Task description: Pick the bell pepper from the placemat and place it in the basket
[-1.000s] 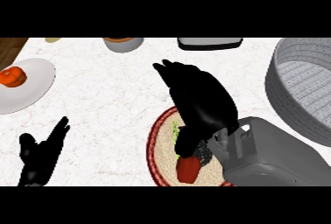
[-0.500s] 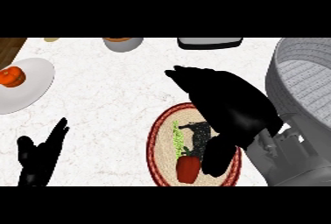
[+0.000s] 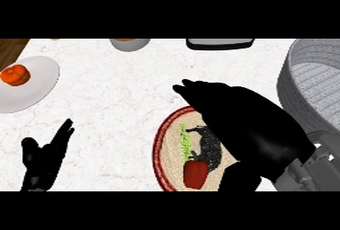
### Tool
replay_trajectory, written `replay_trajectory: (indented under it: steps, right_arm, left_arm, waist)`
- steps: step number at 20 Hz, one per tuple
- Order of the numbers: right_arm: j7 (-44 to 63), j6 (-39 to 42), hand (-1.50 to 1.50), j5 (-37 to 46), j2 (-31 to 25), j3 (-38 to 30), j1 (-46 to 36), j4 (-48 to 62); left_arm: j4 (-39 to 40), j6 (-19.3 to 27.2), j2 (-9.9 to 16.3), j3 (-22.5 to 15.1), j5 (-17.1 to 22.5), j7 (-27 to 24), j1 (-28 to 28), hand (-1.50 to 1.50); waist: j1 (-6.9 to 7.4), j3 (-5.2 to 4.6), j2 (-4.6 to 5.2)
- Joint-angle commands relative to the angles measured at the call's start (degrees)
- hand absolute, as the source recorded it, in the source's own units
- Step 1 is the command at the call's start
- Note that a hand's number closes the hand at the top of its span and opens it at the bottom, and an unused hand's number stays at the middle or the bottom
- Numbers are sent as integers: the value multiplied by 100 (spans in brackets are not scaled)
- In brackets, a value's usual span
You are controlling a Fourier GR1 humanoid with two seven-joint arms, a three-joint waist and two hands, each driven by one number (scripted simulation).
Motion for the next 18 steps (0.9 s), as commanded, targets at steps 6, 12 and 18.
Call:
replay_trajectory:
  steps: [6,12,18]
  right_arm:
    - [923,-436,-150,615,43,517,465,-221]
    - [1026,-316,-150,704,-60,861,692,-213]
    - [815,-620,-150,1320,-74,1312,1387,-537]
  left_arm:
    - [516,-352,-70,-52,140,255,144,0]
    - [582,-218,-199,-94,-21,237,159,0]
    - [237,-1,-290,-245,-205,590,121,0]
  waist:
    - [123,-72,122]
    - [110,-76,112]
    - [104,-64,104]
